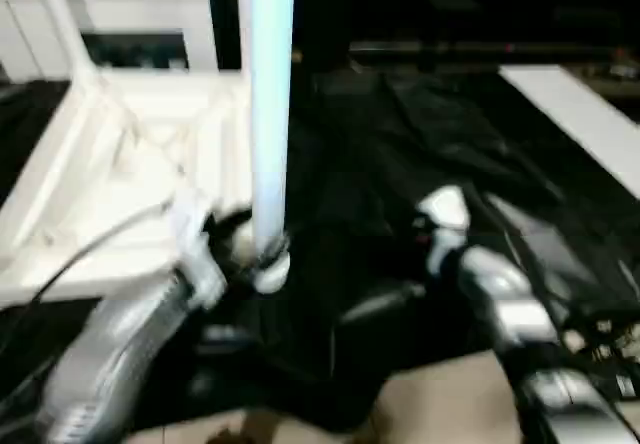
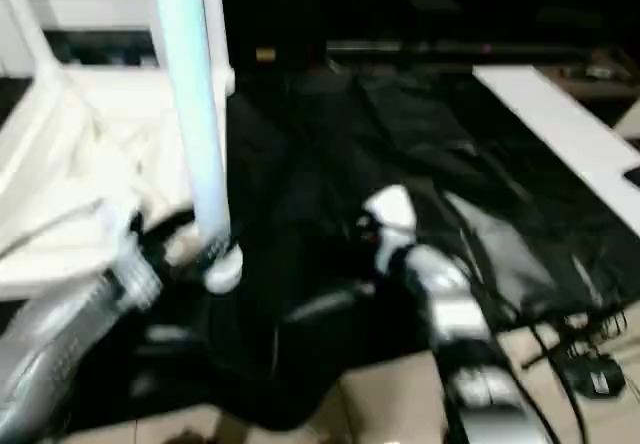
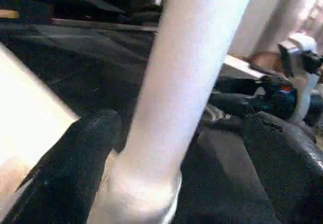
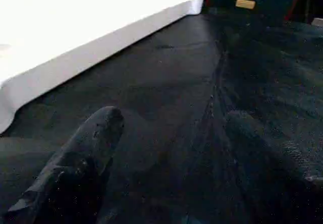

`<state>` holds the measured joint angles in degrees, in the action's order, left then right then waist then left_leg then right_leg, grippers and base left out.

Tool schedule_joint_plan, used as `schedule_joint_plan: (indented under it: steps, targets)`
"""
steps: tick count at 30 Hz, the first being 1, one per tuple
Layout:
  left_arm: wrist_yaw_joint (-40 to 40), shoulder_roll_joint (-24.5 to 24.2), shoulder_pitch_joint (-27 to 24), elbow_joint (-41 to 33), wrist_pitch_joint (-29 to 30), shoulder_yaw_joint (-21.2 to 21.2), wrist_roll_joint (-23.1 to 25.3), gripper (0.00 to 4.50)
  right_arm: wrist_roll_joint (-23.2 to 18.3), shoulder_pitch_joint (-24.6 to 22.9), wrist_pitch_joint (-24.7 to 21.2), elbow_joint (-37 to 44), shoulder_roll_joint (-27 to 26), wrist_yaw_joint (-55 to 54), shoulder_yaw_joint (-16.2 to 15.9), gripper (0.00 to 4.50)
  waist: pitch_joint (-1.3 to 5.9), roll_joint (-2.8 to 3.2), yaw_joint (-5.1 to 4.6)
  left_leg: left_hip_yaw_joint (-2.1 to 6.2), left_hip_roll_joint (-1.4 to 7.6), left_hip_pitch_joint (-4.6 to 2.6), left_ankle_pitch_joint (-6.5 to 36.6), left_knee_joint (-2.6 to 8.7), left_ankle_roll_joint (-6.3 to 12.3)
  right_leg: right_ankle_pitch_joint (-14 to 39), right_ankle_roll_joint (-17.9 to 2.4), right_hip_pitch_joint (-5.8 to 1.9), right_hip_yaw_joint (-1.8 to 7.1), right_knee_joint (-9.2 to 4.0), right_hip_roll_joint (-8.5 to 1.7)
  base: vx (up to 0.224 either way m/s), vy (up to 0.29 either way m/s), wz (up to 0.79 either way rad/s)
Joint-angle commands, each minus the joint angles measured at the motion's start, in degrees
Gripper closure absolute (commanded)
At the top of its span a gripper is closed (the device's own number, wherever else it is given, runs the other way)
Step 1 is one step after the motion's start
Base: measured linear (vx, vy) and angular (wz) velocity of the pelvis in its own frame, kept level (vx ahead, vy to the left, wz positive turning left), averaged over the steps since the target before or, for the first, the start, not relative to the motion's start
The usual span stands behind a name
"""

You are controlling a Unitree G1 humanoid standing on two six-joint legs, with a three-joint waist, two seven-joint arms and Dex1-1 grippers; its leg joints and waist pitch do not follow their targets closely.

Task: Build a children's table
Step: Rotate table base

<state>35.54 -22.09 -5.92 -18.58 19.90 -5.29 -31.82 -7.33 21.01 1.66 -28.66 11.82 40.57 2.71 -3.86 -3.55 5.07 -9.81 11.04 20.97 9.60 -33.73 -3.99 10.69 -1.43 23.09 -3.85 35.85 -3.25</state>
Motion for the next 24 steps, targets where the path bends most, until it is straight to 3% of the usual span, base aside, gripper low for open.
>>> schedule_joint_plan:
  steps: [1,3,4,6,7,9,10,11,12,14,15,16,17,20,21,22,23,24]
  targets:
    - [-0.25,0.38,-1.62,-3.34,0.32,-2.44,-2.47,0.0,-0.65,-1.26,-3.33,5.06,0.46,-1.79,0.76,0.8,3.13,1.5,0.09,0.71,2.27,-0.93,21.74,4.54,-0.86,22.51,-7.19,-1.99,3.04,-5.76,-3.9,0.0,0.0,0.0]
    - [-2.48,1.63,-4.43,-3.92,-1.48,-4.49,-1.77,0.0,-0.45,-3.85,-6.81,10.8,-0.15,-4.29,0.45,0.8,2.81,1.6,0.03,0.79,2.09,-1.53,24.89,4.44,-1.38,27.94,-5.44,-1.32,2.95,-6.59,-3.87,0.0,0.0,0.0]
    - [-4.33,2.76,-5.48,-4.0,-2.87,-5.29,-0.64,0.0,-0.25,-5.04,-8.83,13.54,-0.62,-5.57,0.24,0.8,2.51,1.95,-0.06,0.96,2.05,-1.54,26.38,4.53,-1.76,30.92,-3.92,-1.17,2.85,-7.1,-3.88,0.0,0.0,0.0]
    - [-9.4,4.56,-6.18,-3.76,-4.18,-5.65,3.12,0.0,1.71,-7.04,-13.01,18.61,-1.52,-9.0,-0.38,0.8,2.42,1.69,-0.33,1.23,1.95,-1.32,26.66,4.72,-2.25,33.6,-1.35,-1.34,2.63,-7.6,-3.69,0.0,0.0,0.0]
    - [-11.24,4.9,-6.09,-3.65,-3.86,-5.42,4.47,0.0,2.58,-7.56,-14.25,20.01,-1.75,-10.19,-0.55,0.8,2.62,1.66,-0.4,1.25,1.85,-1.71,26.99,4.63,-2.42,34.76,-0.37,-1.1,2.46,-7.83,-3.78,0.0,0.0,0.0]
    - [-17.82,7.75,-4.4,-3.85,-4.58,-4.86,8.6,0.0,4.14,-9.06,-17.64,24.87,-4.64,-17.02,0.66,0.8,2.51,2.06,-0.65,1.53,1.83,-1.51,27.43,4.84,-2.85,35.44,0.45,-1.16,2.23,-8.03,-3.73,0.0,0.0,0.0]
    - [-19.87,8.41,-3.52,-3.57,-4.46,-4.4,10.35,0.0,4.4,-9.31,-17.54,26.26,-6.04,-19.87,1.57,0.8,2.53,1.91,-0.74,1.53,1.81,-1.9,28.1,4.73,-3.06,36.33,1.14,-0.84,2.06,-8.44,-3.81,0.0,0.0,0.0]
    - [-21.23,9.07,-2.83,-3.05,-5.41,-4.13,11.83,0.0,3.88,-9.38,-16.52,26.59,-6.9,-21.07,2.26,0.8,2.46,2.17,-0.76,1.64,1.72,-1.97,28.56,4.66,-3.23,36.66,1.39,-0.72,2.01,-8.52,-3.83,0.0,0.0,0.0]
    - [-23.34,10.17,-1.74,-2.22,-6.79,-3.66,14.1,0.0,3.52,-9.64,-15.07,27.39,-7.86,-22.83,2.95,0.8,2.36,2.03,-1.33,1.78,1.61,-2.11,29.97,4.58,-3.18,38.32,2.41,-0.65,1.49,-9.1,-3.77,0.0,0.0,0.0]
    - [-24.87,10.25,-0.59,-0.88,-7.38,-2.47,17.05,0.0,6.39,-10.37,-15.88,28.8,-7.51,-25.16,2.14,0.8,2.55,1.73,-1.49,1.93,1.71,-1.89,29.73,4.71,-3.22,37.43,2.73,-1.15,1.35,-9.05,-3.84,0.0,0.0,0.0]
    - [-24.96,10.45,-0.44,-0.79,-7.55,-2.42,17.12,0.0,6.2,-10.63,-16.11,29.07,-7.43,-24.89,1.94,0.8,2.5,2.11,-1.67,2.11,1.78,-1.79,29.96,5.04,-3.2,35.67,2.46,-1.46,1.28,-8.99,-3.77,0.0,0.0,0.0]
    - [-25.25,11.33,-0.08,-0.51,-7.68,-2.48,16.68,0.0,4.08,-11.86,-17.93,30.29,-7.11,-22.29,0.86,0.8,2.51,1.86,-2.1,2.2,1.77,-1.73,30.3,5.14,-2.93,34.68,2.12,-1.69,1.18,-8.93,-3.9,0.0,0.0,0.0]
    - [-25.64,11.59,0.07,-0.48,-8.02,-2.49,16.95,0.0,3.3,-12.3,-18.59,30.87,-7.15,-21.4,0.42,0.8,2.44,2.03,-2.18,2.2,1.87,-1.81,30.78,5.2,-2.93,34.39,1.89,-1.72,1.2,-9.09,-3.97,0.0,0.0,0.0]
    - [-27.73,12.6,1.58,0.15,-8.65,-2.23,18.43,0.0,2.06,-13.18,-19.78,32.12,-7.66,-19.41,-1.35,0.8,1.96,2.32,-3.34,3.17,2.05,-3.01,39.99,5.63,-3.52,39.79,2.63,-2.56,-0.74,-10.07,-3.77,0.0,0.0,0.0]
    - [-28.01,12.84,1.98,0.38,-8.91,-2.02,18.83,0.0,2.19,-13.2,-19.94,32.19,-7.73,-19.31,-1.72,0.8,1.26,2.83,-4.35,3.7,2.59,-4.35,47.13,6.41,-3.51,40.6,2.96,-3.18,-3.29,-10.81,-2.41,-0.021,0.029,-0.18]
    - [-28.8,13.18,2.91,1.1,-8.64,-1.63,19.86,0.0,2.19,-12.58,-19.91,31.85,-8.16,-19.92,-1.86,0.8,1.01,4.02,-3.77,3.64,4.93,-0.89,55.49,11.17,-3.15,27.72,0.59,-8.38,-3.71,-0.73,-1.27,-0.021,0.029,-0.18]
    - [-28.86,13.25,3.01,1.3,-8.75,-1.5,20.05,0.0,1.98,-12.39,-19.84,31.65,-8.23,-19.86,-1.77,0.8,0.69,4.25,-2.1,2.03,5.34,2.05,60.26,13.4,-3.61,20.12,-0.28,-10.65,-3.86,5.95,-0.55,0.0,0.0,0.0]
    - [-29.25,13.57,3.58,2.4,-9.35,-0.86,20.91,0.0,0.98,-11.41,-19.48,30.6,-8.56,-19.74,-1.33,0.8,1.6,3.12,0.38,-1.26,4.99,-1.33,54.22,11.04,-0.42,25.8,-0.11,-9.08,0.71,6.65,-1.4,0.047,-0.082,0.04]
